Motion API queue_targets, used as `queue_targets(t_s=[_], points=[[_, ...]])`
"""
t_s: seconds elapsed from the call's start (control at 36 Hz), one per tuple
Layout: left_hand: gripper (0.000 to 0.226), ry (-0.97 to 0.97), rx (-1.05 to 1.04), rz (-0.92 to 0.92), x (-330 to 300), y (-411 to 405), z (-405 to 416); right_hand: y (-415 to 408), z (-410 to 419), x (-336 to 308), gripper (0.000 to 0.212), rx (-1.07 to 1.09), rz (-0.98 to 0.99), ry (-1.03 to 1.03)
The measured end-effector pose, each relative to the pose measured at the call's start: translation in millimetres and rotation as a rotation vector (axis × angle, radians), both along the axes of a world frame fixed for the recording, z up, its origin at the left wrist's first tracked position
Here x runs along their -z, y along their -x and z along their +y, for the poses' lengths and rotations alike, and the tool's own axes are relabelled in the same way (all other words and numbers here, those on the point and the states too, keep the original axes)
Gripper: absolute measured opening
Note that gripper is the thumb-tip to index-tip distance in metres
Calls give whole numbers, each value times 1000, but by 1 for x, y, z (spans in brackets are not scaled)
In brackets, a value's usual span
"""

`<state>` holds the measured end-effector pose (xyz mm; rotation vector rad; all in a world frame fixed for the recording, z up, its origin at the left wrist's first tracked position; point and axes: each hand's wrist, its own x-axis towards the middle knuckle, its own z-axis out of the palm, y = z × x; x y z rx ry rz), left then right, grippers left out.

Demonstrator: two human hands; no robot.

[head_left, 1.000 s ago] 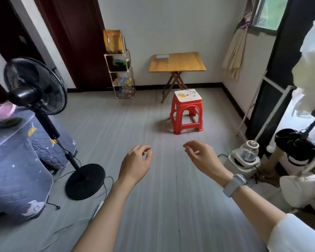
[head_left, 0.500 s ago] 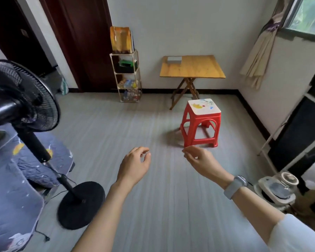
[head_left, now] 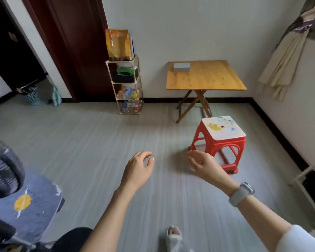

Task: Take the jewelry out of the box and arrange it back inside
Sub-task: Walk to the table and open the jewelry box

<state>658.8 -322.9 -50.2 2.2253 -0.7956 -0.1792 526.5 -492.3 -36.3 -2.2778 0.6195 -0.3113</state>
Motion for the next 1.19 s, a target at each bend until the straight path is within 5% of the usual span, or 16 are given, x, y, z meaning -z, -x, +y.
queue_targets(t_s=[0.53, 0.86, 1.19], points=[[22, -10, -157, 83, 1, -377, -165, -411, -174, 0, 25, -103, 55, -107], [25, -14, -40, 77, 9, -639, -285, -666, -271, 15, 24, 26, 61, -180], [24, -72, 219, 150, 32, -789, -483, -768, -441, 30, 22, 345, 73, -240]])
